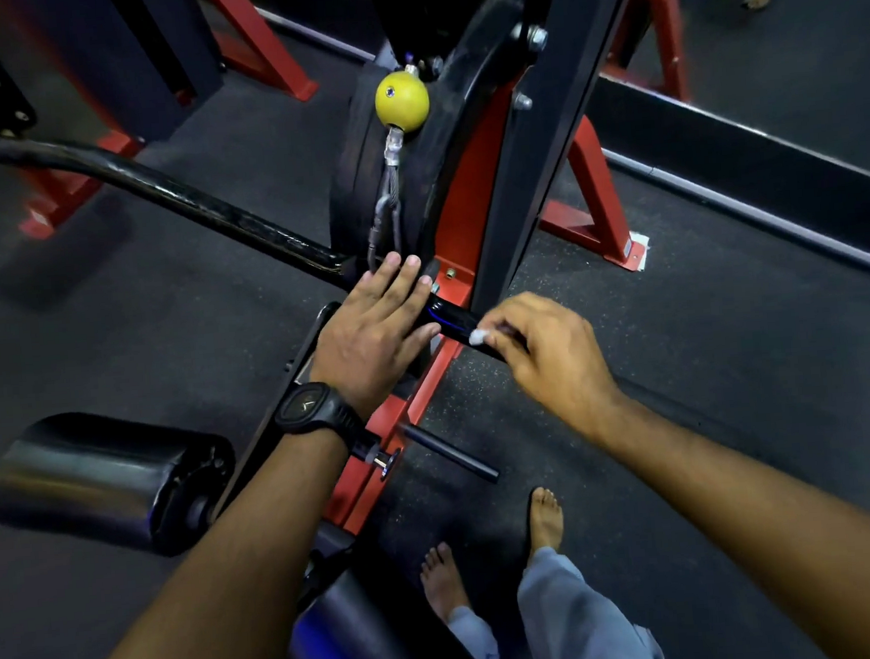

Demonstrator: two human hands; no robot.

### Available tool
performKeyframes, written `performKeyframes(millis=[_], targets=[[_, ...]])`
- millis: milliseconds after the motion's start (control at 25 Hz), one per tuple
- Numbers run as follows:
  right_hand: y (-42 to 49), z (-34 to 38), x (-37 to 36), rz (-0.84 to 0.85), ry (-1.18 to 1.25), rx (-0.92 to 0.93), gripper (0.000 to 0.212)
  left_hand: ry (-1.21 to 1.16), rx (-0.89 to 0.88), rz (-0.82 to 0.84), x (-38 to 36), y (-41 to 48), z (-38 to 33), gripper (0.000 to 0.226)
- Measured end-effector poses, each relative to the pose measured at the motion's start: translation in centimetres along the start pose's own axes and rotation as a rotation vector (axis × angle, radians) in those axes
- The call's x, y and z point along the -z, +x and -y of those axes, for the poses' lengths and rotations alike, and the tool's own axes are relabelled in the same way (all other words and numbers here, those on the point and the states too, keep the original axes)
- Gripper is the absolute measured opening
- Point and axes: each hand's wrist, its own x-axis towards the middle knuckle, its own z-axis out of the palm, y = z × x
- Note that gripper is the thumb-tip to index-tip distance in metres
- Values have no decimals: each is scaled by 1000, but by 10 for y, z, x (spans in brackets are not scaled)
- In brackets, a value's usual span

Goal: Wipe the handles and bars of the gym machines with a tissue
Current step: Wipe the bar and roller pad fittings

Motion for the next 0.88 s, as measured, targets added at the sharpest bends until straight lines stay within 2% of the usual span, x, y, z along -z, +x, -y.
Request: performKeyframes(millis=[120, 240, 320, 480, 600, 640, 760, 880], targets=[[40, -2, -6, 130, 141, -309, 5, -24, 91, -9, -5, -4, -12, 41], [47, -25, -4, 305, 289, -423, 7, -38, 94, 10, -4, -4, -16, 41], [44, -35, -7, 338, 401, -488, 11, -50, 107, 14, -5, -5, -14, 41], [62, -26, -17, 399, 590, -490, 11, -93, 146, 35, -6, -7, -18, 45], [62, -34, -9, 569, 750, -631, 13, -102, 205, 61, -5, -6, -25, 50], [64, -36, -7, 614, 764, -635, 12, -96, 222, 68, -4, -5, -27, 50], [79, -31, -4, 677, 682, -499, 9, -66, 251, 125, 3, -4, -34, 54], [75, -37, 5, 691, 673, -503, 7, -47, 327, 243, 10, 1, -39, 60]])
